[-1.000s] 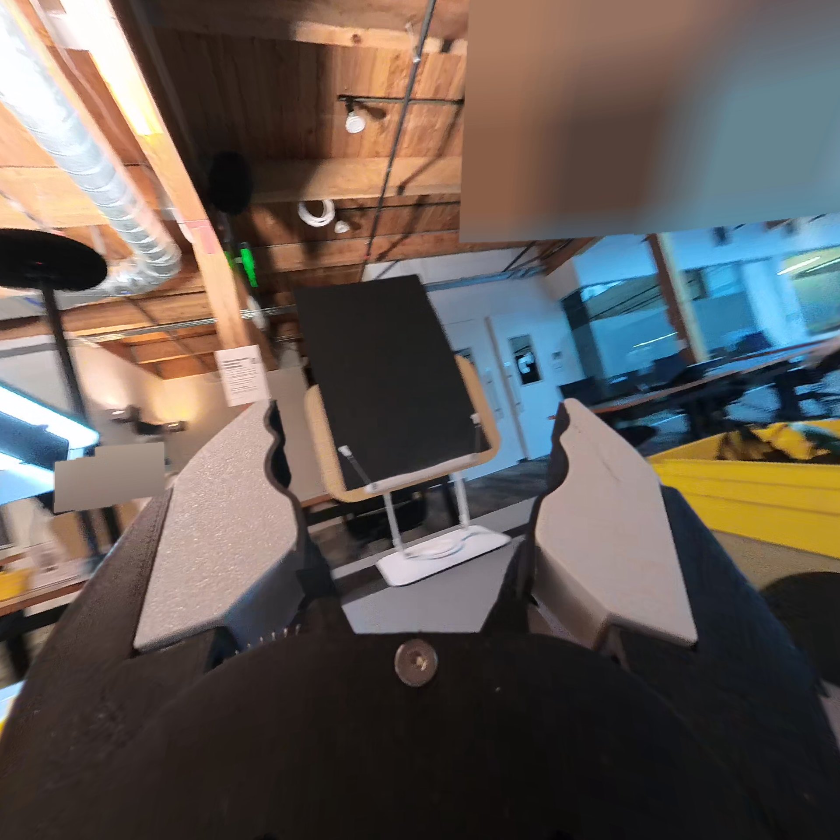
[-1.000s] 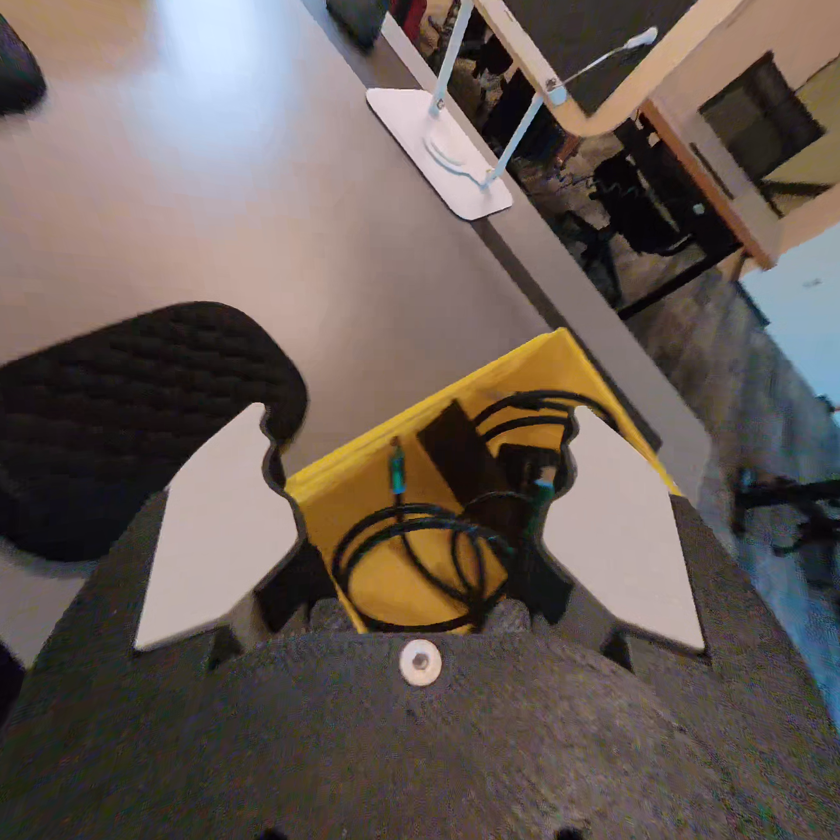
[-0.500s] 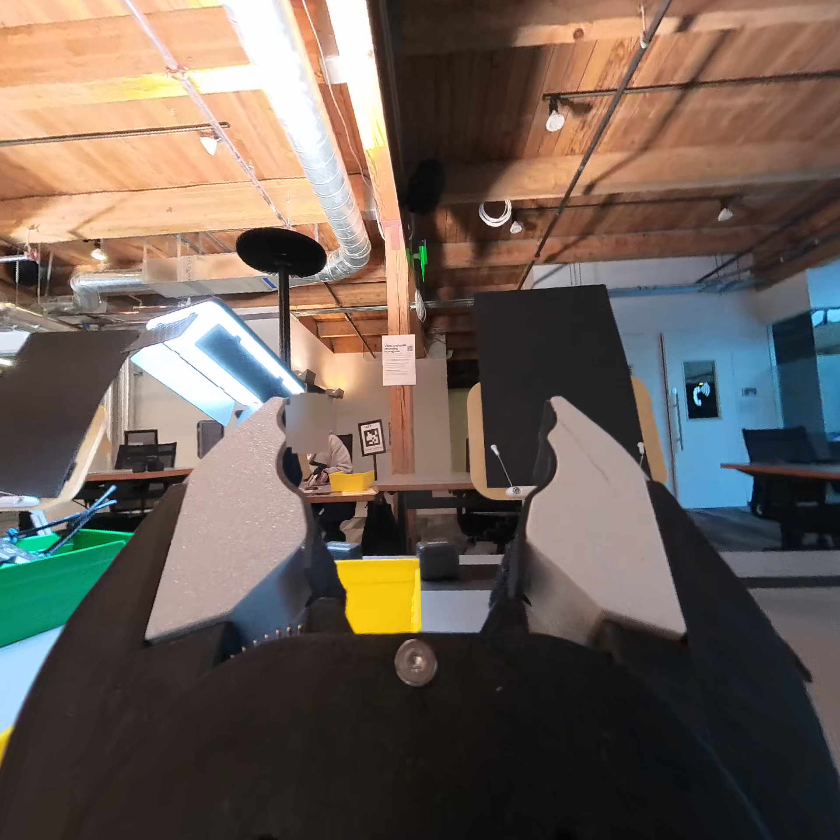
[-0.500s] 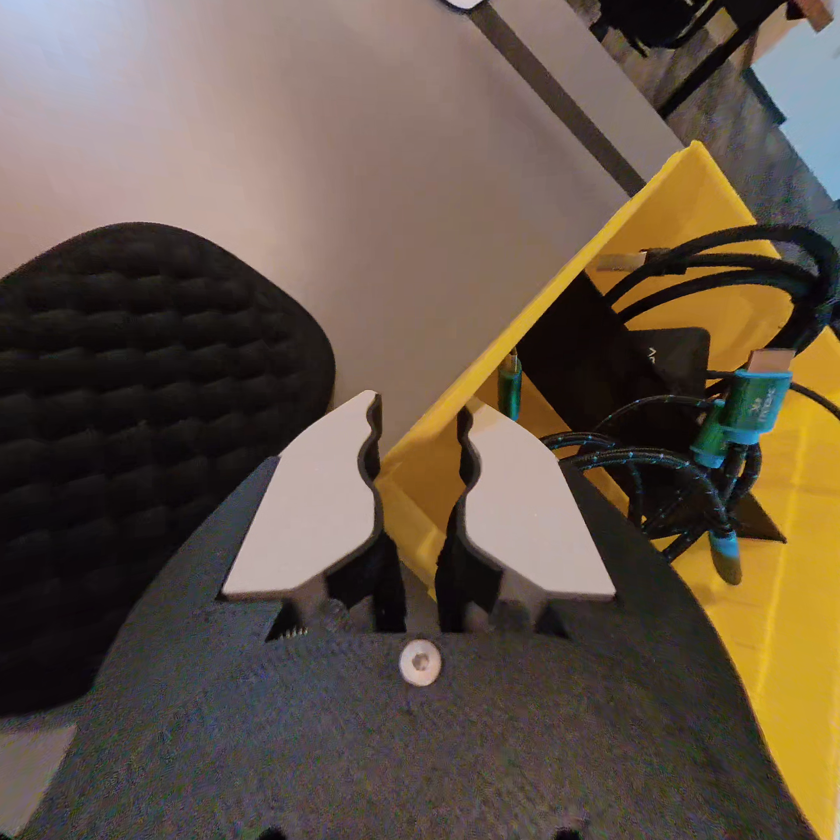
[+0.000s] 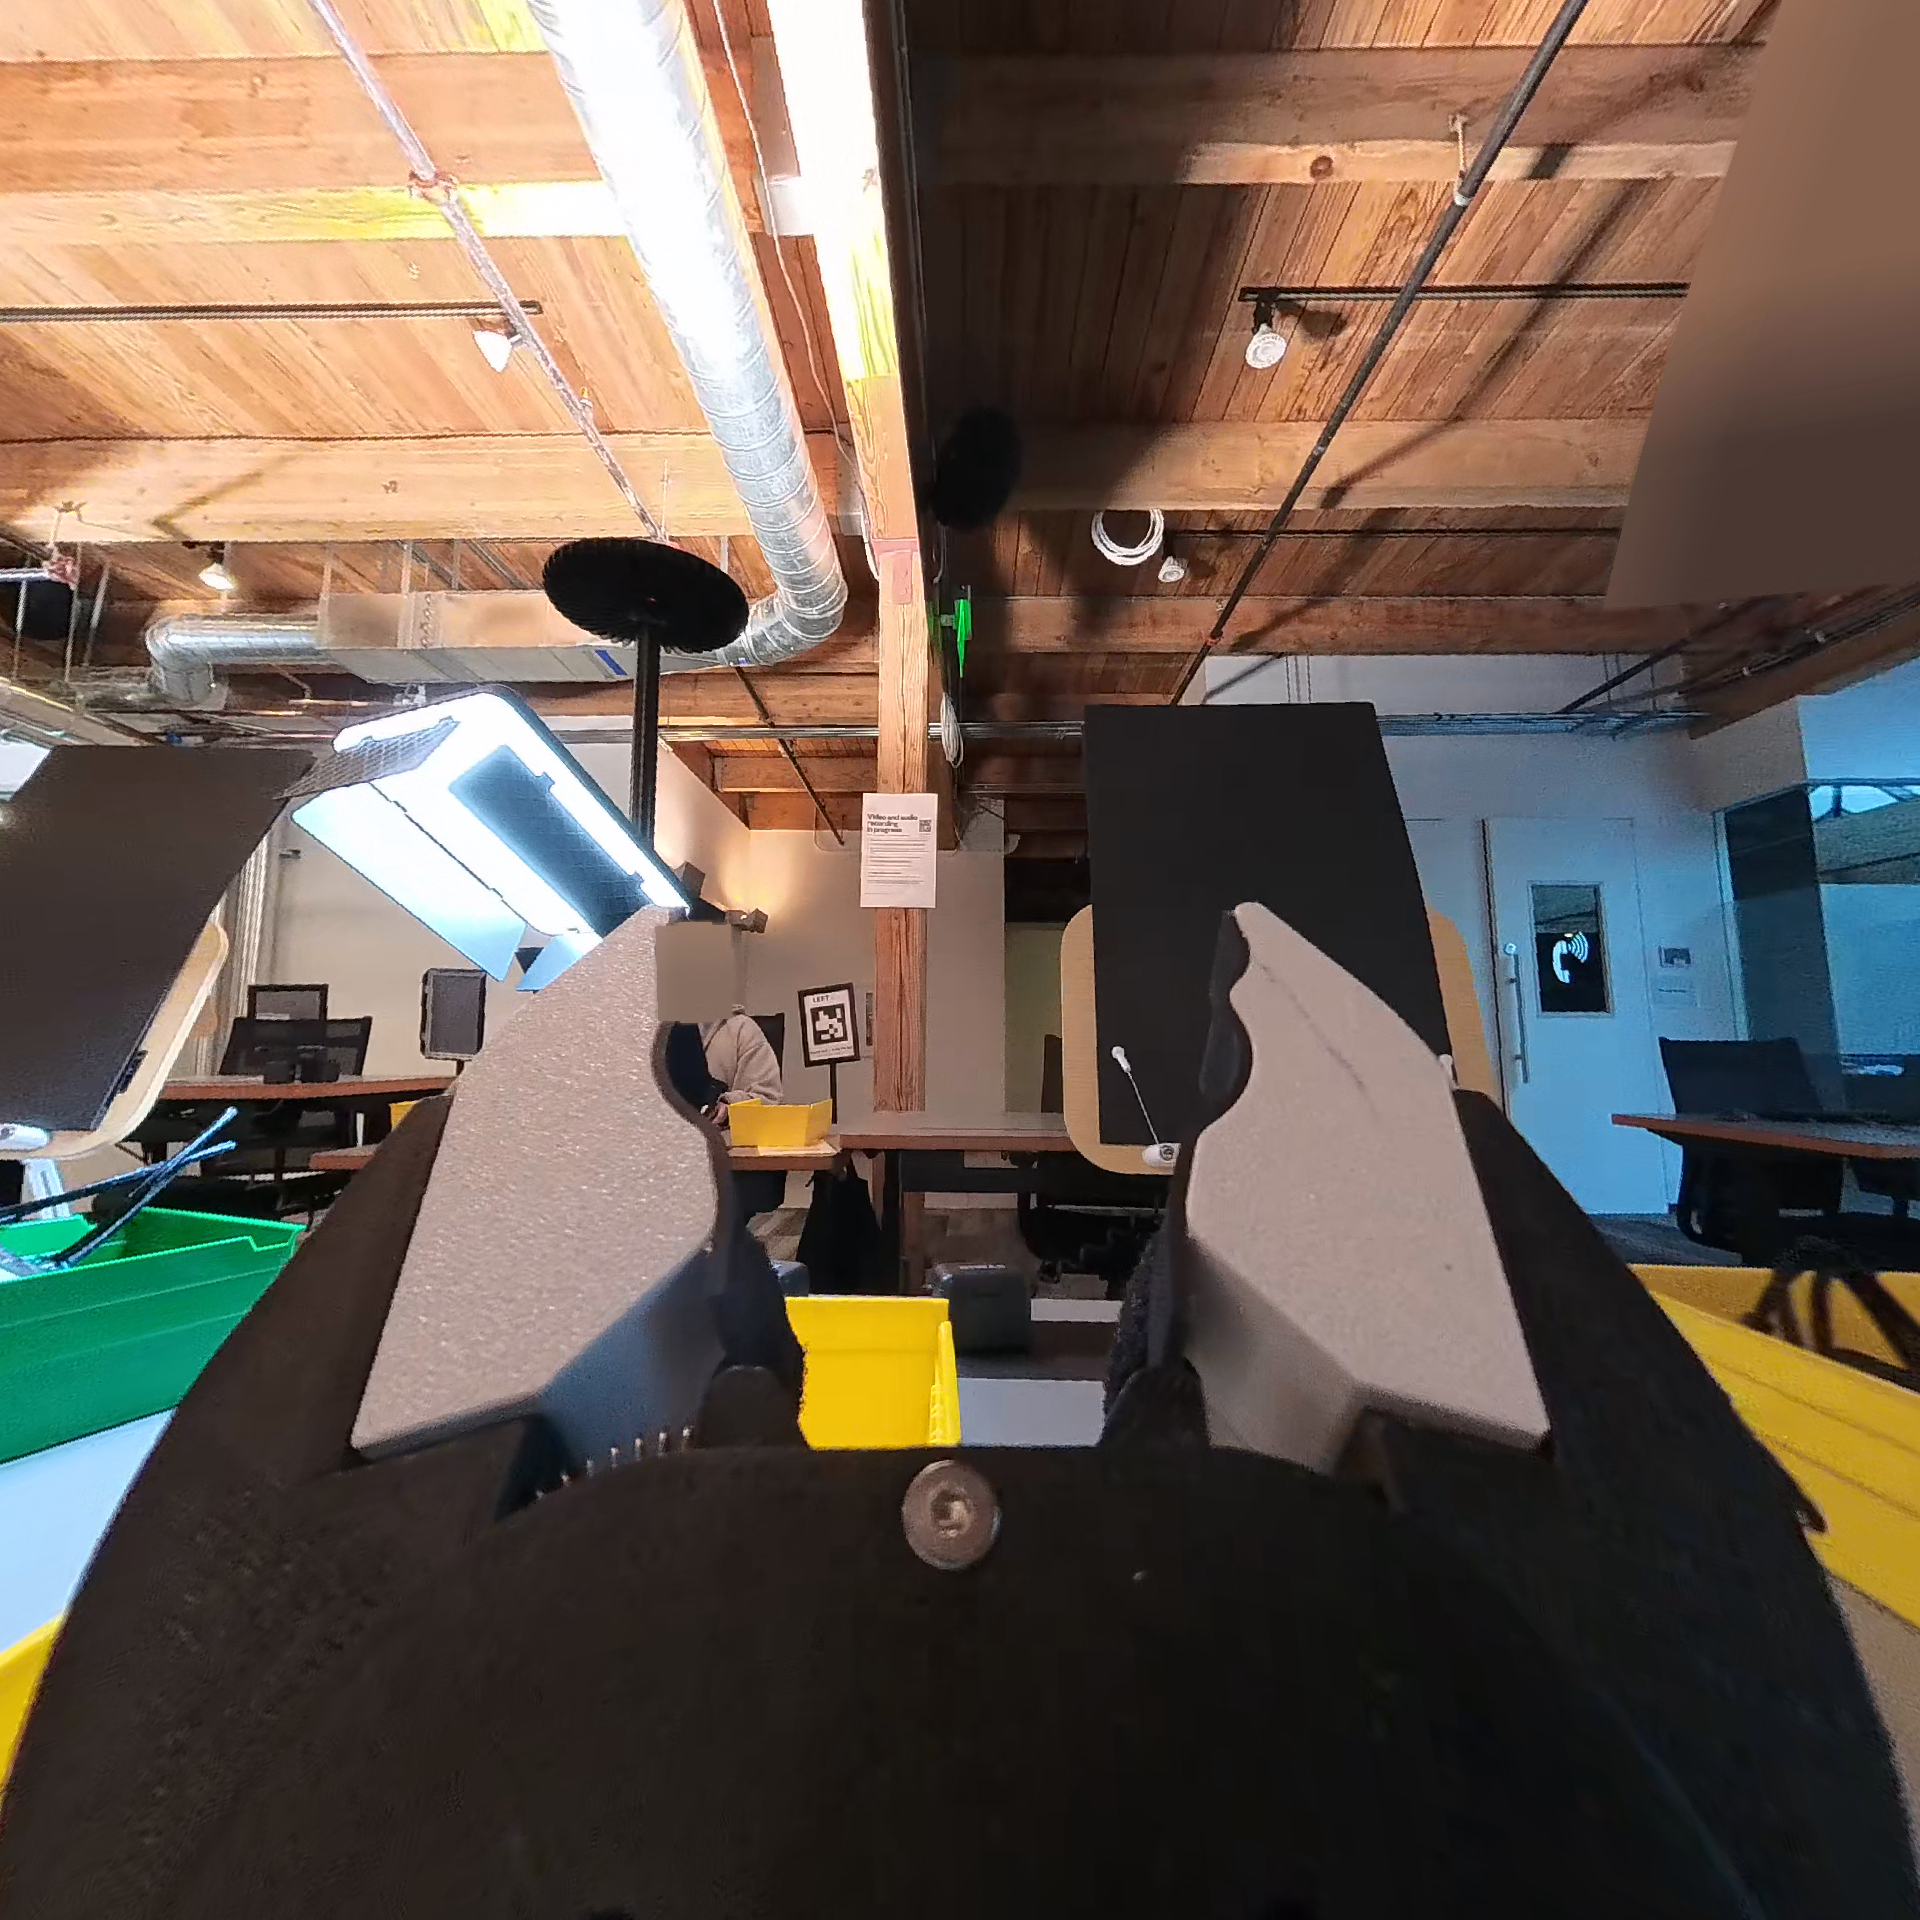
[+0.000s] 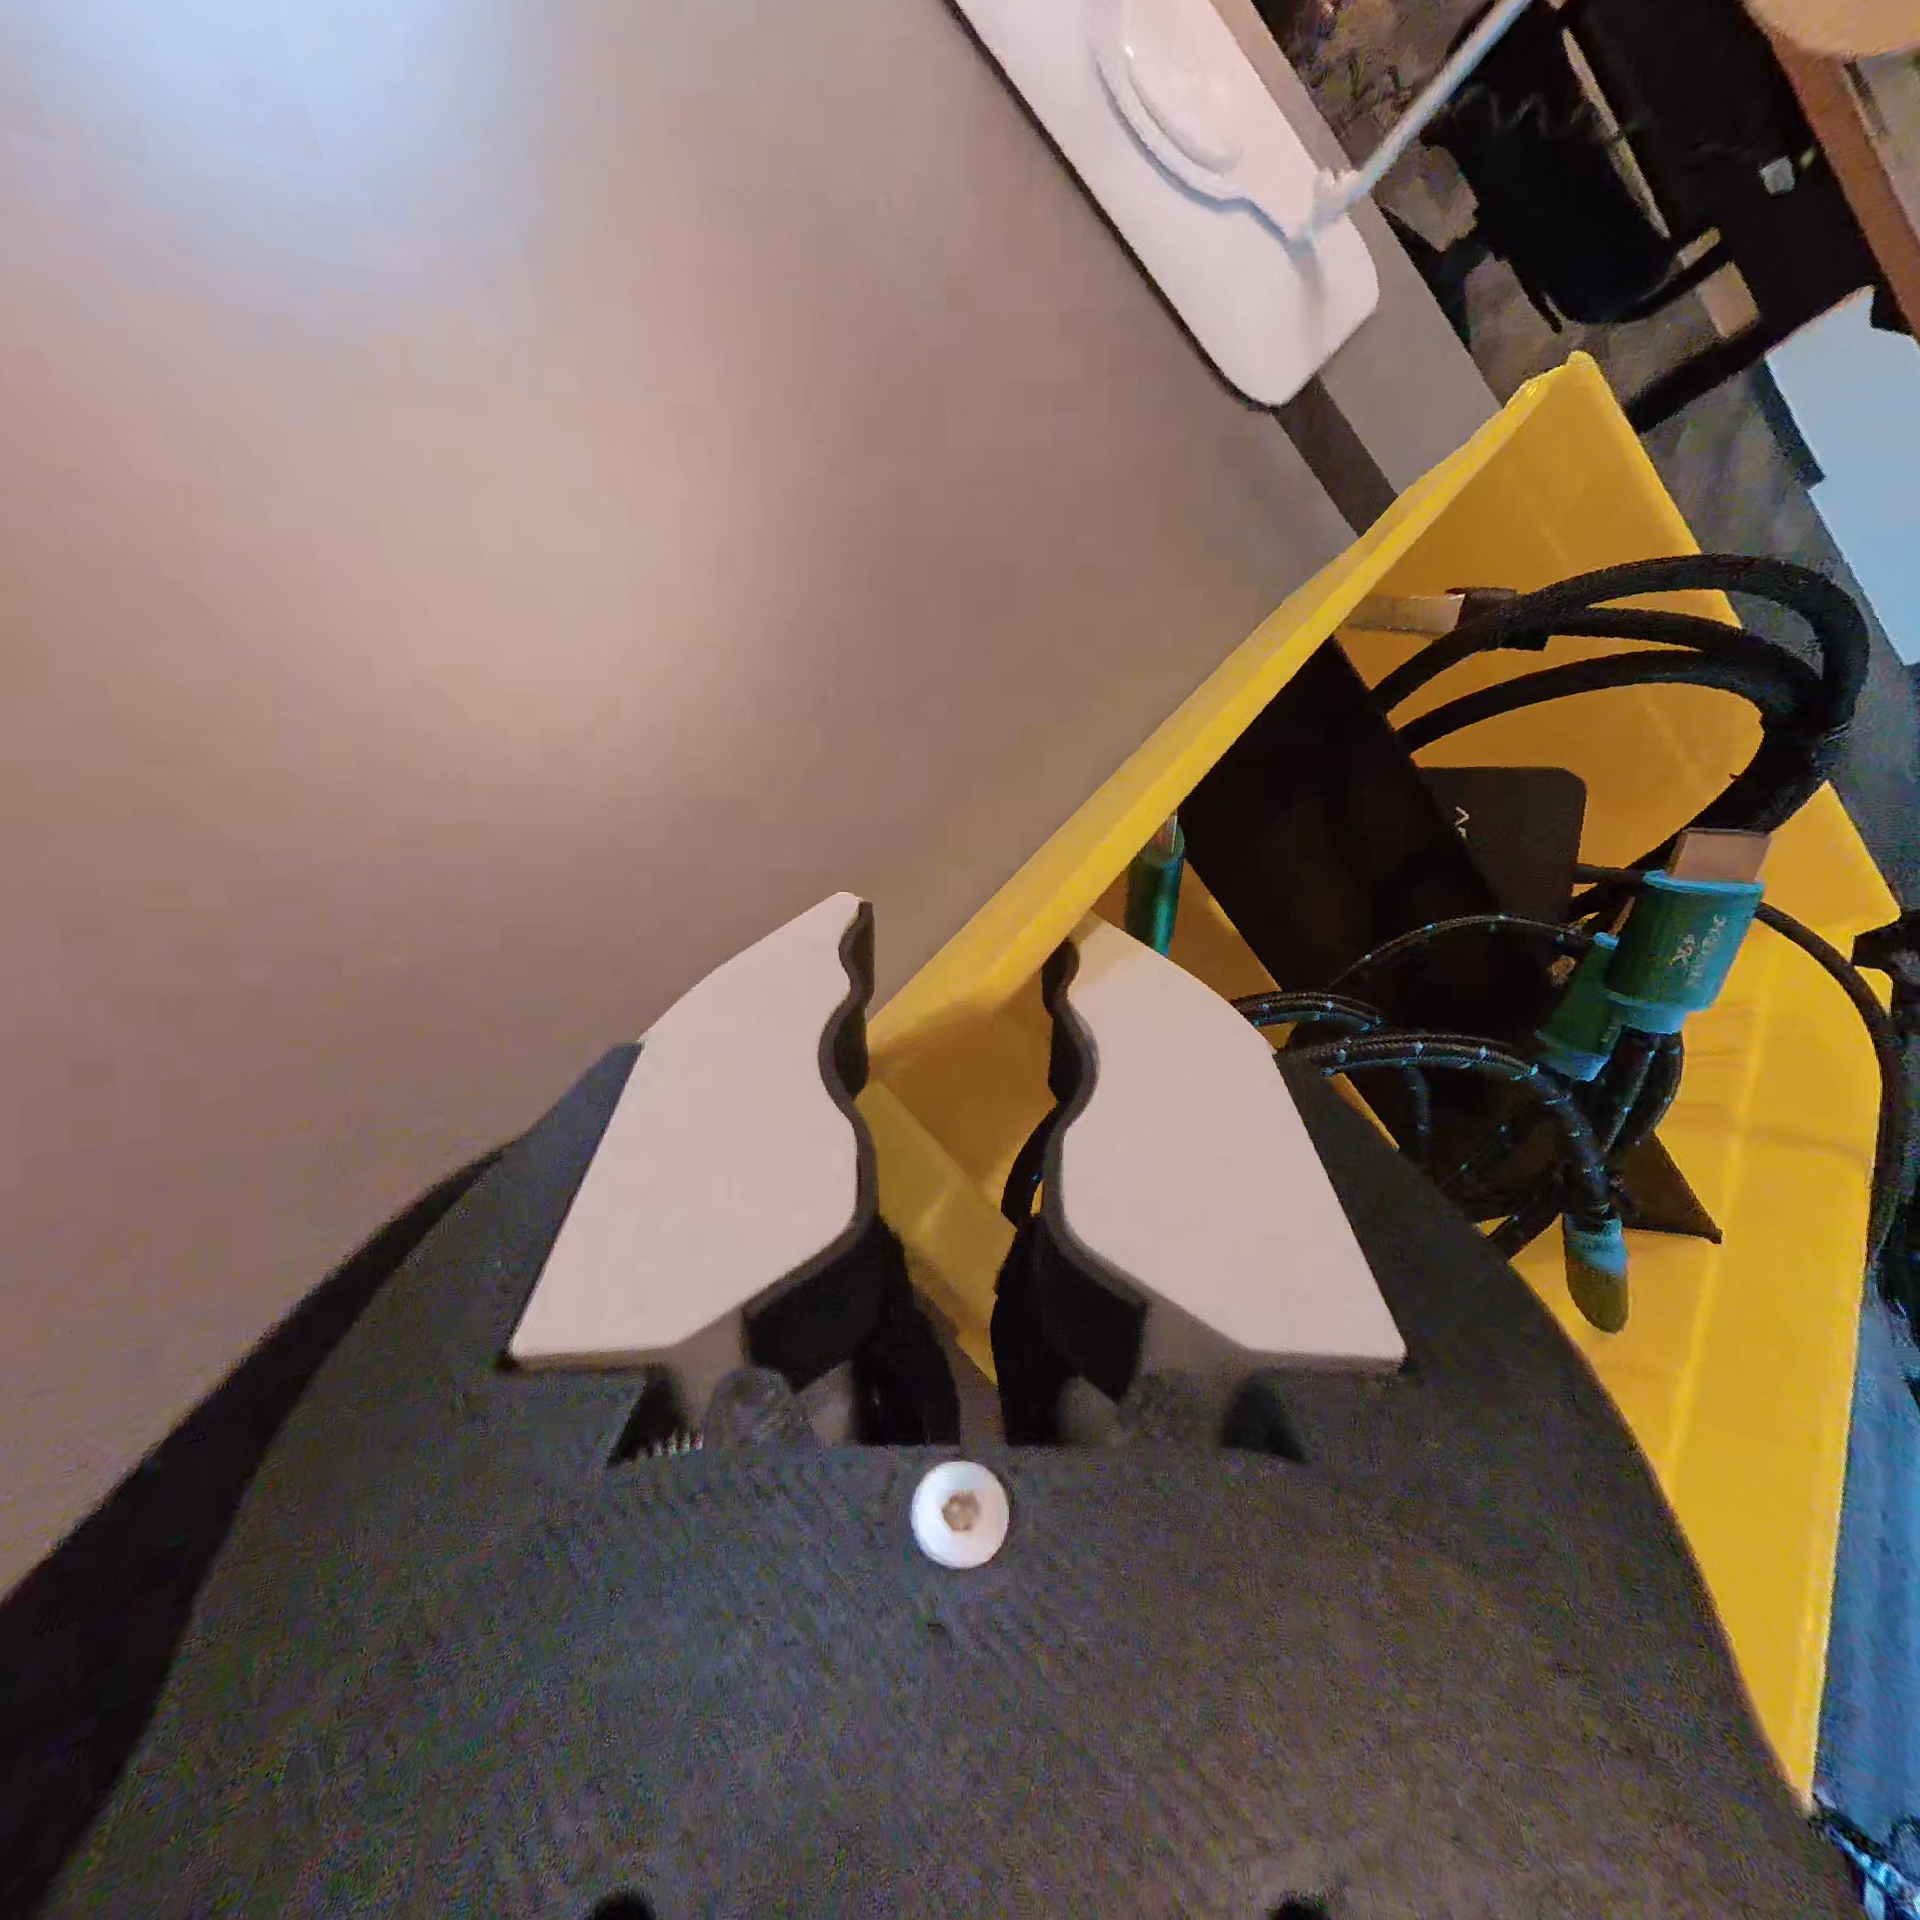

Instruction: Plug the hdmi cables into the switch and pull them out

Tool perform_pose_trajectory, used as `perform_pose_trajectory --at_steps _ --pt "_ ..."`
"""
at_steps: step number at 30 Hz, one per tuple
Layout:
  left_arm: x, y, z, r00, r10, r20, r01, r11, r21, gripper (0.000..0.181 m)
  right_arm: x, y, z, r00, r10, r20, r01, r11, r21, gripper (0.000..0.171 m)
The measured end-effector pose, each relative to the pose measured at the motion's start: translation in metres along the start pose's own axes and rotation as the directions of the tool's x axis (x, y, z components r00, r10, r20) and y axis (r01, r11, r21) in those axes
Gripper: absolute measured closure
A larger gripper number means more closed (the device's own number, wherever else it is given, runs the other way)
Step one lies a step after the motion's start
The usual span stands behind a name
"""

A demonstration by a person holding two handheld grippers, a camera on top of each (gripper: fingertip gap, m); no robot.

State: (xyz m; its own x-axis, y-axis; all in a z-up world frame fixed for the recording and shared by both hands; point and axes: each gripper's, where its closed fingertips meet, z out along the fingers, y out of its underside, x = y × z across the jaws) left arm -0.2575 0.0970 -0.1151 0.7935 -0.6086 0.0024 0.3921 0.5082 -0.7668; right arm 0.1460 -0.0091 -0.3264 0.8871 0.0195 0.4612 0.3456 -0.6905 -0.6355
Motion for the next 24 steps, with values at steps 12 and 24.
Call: perform_pose_trajectory --at_steps 12,24 --pt "-0.026 -0.007 -0.007 0.999 -0.004 0.055 0.003 1.000 0.021 0.091 -0.103 -0.109 0.033 0.979 -0.165 0.117 0.156 0.984 0.081 0.138" --pt "-0.060 -0.016 -0.018 0.990 0.012 0.144 -0.018 0.999 0.041 0.092 -0.216 -0.210 0.050 0.889 -0.265 0.374 0.129 0.927 0.352 0.127"
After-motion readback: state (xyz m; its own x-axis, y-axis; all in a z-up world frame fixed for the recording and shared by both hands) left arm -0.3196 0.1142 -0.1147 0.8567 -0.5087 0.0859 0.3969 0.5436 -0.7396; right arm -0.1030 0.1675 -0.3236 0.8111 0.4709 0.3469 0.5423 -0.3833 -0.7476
